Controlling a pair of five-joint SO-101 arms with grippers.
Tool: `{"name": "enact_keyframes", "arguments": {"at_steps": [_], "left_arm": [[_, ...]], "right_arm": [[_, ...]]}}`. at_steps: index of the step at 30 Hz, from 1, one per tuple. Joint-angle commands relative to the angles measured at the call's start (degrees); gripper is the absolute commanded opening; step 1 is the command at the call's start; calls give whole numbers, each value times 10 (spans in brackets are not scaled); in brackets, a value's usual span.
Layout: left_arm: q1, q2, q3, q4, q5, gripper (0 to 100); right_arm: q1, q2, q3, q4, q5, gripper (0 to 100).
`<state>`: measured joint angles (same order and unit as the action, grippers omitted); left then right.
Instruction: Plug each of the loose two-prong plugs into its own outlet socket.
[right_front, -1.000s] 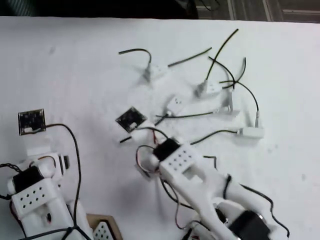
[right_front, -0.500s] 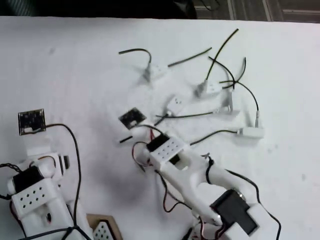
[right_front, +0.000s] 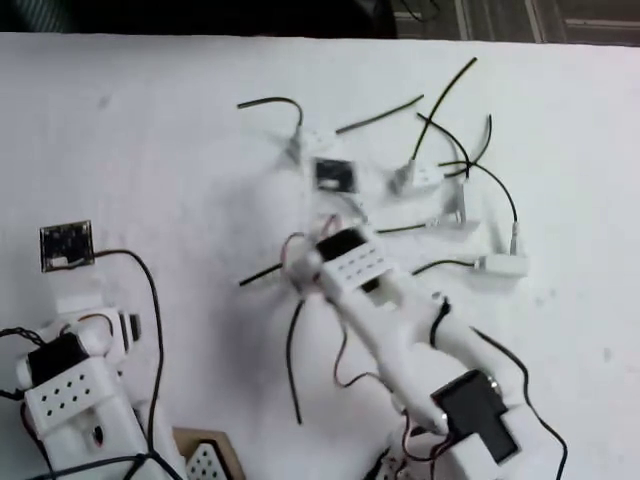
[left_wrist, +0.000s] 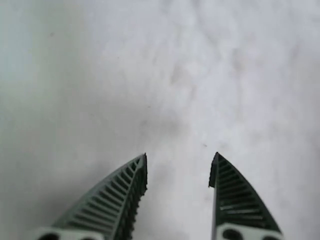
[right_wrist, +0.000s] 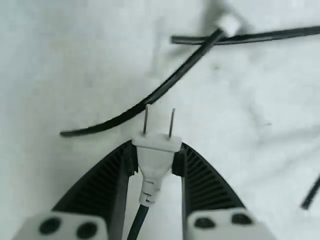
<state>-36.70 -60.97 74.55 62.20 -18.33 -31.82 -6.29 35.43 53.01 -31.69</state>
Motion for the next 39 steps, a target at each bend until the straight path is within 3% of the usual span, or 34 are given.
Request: {"name": "enact_keyframes", "arguments": {"at_steps": [1,7,13,17,22,26,34,39], "left_arm": [[0,-10,-3,-10,-14,218],[0,-10,-3,-10,-15,218],[0,-10,-3,-10,-16,218],[0,-10,-3,-10,-16,218],[0,-10,-3,-10,-16,218],[0,-10,-3,-10,-16,218],[0,-10,-2,-10,-16,218],[0,-10,-2,-10,-16,218]], "right_arm": [[63,-2,-23,32,-23,17],[76,-3,-25,123,-21,29],[62,-4,-25,145,-19,238],[22,-7,-26,158,20,334],[11,-62,-26,159,102,333],[16,-140,-25,168,268,314],[57,-218,-21,240,755,148],[81,-218,25,263,944,175]]}}
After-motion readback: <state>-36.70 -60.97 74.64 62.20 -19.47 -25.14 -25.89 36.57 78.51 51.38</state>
